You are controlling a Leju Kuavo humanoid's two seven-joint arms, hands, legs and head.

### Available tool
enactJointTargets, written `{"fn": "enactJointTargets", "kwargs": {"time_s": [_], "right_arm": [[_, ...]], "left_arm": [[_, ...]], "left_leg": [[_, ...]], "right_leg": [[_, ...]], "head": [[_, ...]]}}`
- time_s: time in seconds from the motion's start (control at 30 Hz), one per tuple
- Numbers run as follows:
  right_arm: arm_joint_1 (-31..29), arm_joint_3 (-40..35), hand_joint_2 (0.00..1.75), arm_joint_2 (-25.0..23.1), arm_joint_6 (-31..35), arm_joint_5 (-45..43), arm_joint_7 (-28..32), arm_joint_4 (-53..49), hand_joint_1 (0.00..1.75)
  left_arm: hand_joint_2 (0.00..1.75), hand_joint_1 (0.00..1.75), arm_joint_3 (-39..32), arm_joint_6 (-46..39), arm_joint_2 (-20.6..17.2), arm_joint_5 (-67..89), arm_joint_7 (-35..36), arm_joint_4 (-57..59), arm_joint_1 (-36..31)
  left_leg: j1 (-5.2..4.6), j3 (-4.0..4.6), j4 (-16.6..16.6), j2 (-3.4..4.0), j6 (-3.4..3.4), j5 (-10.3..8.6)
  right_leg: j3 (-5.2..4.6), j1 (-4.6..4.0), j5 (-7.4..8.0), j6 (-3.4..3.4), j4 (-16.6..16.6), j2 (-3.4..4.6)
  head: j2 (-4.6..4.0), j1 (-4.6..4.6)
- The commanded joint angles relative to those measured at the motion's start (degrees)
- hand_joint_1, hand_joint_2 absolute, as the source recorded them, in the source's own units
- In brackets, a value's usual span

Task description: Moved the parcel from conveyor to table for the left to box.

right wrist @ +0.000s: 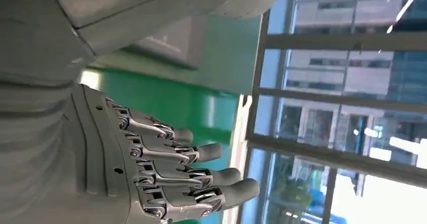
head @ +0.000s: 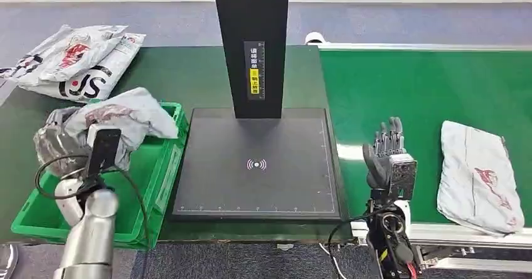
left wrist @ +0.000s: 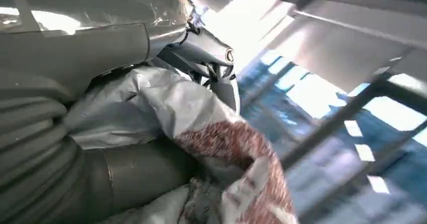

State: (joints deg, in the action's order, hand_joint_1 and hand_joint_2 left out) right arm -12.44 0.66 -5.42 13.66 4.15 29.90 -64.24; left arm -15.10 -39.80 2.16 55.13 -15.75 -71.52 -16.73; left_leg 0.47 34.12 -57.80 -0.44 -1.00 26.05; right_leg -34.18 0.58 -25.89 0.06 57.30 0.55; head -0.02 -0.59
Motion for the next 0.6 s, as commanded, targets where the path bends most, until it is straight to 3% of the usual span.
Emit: {"fn": "enactJointTargets", "kwargs": {"time_s": [0.03, 0.13, 0.17, 0.4, 0.6], "right_arm": [[2.0, 5.5, 1.75, -0.9, -2.6, 1.8, -1.5, -3.5, 0.00], [0.7, 5.6, 1.75, -0.8, -2.8, 3.0, -1.5, -0.5, 0.00], [0.6, 5.7, 1.75, -0.6, -2.8, 3.1, -1.4, 0.1, 0.00], [0.7, 5.8, 1.75, -0.6, -3.0, 3.4, -1.1, 1.1, 0.00], [0.4, 4.1, 1.75, -0.7, -3.2, 4.5, -1.4, 3.1, 0.00]], "left_arm": [[1.75, 1.75, -7.6, 1.7, -0.2, 14.6, 15.2, -0.4, 10.8], [1.75, 1.75, -9.6, 4.1, 0.0, 19.0, 19.8, -0.3, 12.2], [1.75, 0.02, -9.2, 3.8, 0.3, 16.0, 17.9, -0.8, 12.1], [1.75, 0.00, -6.9, 5.7, 0.3, 8.9, 14.5, 0.5, 9.8], [1.75, 0.00, -4.6, 6.1, -2.4, -15.3, 1.6, 6.2, 0.1]], "left_leg": [[-0.06, -0.31, 0.1, 0.19, 0.05, 0.07], [-0.09, -0.43, 0.2, 0.23, 0.08, 0.09], [-0.06, -0.69, 0.4, 0.38, 0.09, 0.07], [-0.02, -0.53, 0.2, 0.08, 0.04, 0.11], [0.02, -0.43, 0.1, -0.21, 0.04, 0.01]], "right_leg": [[0.25, 0.05, -0.04, 0.00, -0.1, 0.11], [0.36, 0.19, -0.08, 0.07, -0.1, 0.15], [0.60, 0.14, -0.02, 0.04, -0.3, 0.23], [0.54, -0.02, -0.10, 0.03, -0.2, -0.10], [0.53, -0.04, -0.09, 0.01, -0.1, -0.36]], "head": [[0.02, 0.00], [0.02, 0.00], [0.02, 0.00], [0.02, 0.00], [0.00, 0.00]]}}
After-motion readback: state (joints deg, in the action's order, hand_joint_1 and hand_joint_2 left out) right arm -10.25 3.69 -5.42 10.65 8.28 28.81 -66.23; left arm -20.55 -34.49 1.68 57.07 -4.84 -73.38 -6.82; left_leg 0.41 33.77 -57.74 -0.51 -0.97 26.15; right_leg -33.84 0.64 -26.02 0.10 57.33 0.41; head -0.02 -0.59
